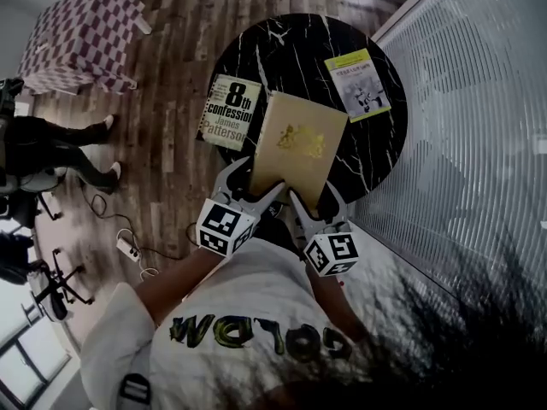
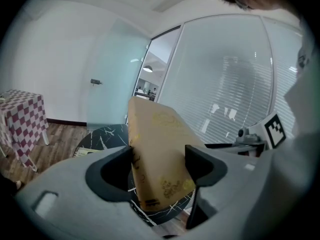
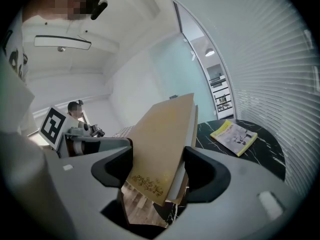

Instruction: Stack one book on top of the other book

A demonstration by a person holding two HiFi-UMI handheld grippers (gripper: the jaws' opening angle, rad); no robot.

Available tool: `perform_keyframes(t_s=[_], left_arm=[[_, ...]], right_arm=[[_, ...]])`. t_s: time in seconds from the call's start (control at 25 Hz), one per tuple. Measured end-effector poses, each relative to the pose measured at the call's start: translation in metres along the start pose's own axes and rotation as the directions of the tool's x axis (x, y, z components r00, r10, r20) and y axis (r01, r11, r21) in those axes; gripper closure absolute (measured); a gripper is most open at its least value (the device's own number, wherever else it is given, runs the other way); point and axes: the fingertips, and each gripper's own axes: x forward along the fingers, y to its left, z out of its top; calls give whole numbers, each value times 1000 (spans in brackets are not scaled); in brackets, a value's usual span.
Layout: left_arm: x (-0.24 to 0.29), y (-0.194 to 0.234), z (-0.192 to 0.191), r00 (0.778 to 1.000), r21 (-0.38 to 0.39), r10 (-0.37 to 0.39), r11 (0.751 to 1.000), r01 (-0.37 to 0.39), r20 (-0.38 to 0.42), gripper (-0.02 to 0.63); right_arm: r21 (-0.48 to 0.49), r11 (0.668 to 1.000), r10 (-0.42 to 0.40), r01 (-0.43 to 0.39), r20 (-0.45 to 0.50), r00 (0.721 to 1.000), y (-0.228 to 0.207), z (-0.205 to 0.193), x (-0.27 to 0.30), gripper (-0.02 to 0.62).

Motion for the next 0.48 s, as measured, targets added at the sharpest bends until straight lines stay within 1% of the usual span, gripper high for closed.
perform_keyframes(t_s=[0.24,0.48], left_arm=[[-23,29,1,999,-26,38,999,-37,18,267],[-42,68,8,1000,-27,17,1000,-16,24,267]], right_arm=[[-12,999,31,-31,-12,999,30,-2,22,265],[-19,1000,9,-9,-7,1000,61,0,52,265]])
